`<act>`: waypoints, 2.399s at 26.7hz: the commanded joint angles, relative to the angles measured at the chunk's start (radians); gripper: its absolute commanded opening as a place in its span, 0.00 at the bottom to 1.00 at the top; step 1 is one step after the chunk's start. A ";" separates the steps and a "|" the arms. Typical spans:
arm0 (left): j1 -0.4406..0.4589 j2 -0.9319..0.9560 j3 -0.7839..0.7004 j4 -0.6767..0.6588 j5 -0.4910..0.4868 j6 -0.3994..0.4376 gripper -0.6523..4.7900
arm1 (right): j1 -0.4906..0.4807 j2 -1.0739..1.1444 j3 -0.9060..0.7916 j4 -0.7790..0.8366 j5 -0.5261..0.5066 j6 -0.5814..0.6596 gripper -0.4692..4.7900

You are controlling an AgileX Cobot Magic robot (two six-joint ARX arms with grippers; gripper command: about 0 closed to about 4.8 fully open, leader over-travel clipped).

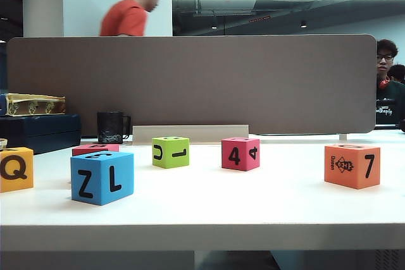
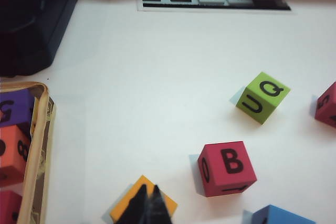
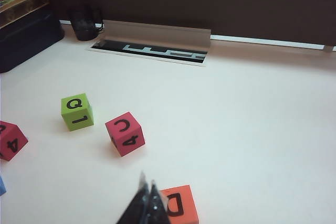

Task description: Select the appropriate blocks from the scattered letter blocks on the table and arrange them in a row to spell out "ABCD".

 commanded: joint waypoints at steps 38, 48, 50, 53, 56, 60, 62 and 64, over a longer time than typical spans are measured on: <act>-0.111 0.536 0.225 0.015 0.042 0.017 0.34 | 0.524 0.658 0.454 -0.099 0.084 -0.059 0.09; -0.153 0.727 0.399 -0.074 0.041 -0.030 0.66 | 0.525 0.658 0.481 -0.182 0.083 -0.066 0.09; -0.171 0.739 0.398 -0.062 0.040 -0.050 0.66 | 0.525 0.658 0.504 -0.211 0.087 -0.085 0.09; -0.198 0.765 0.398 -0.061 0.037 -0.060 0.78 | 0.525 0.658 0.517 -0.222 0.105 -0.085 0.09; -0.238 0.793 0.398 -0.074 -0.038 -0.101 0.93 | 0.525 0.658 0.516 -0.254 0.108 -0.085 0.09; -0.255 0.797 0.398 -0.092 -0.099 -0.169 0.98 | 0.525 0.658 0.516 -0.274 0.111 -0.086 0.09; -0.255 0.799 0.397 -0.134 -0.098 -0.192 0.98 | 0.525 0.658 0.516 -0.274 0.111 -0.086 0.09; -0.255 0.801 0.397 -0.161 -0.096 -0.193 0.98 | 0.525 0.658 0.516 -0.274 0.111 -0.086 0.09</act>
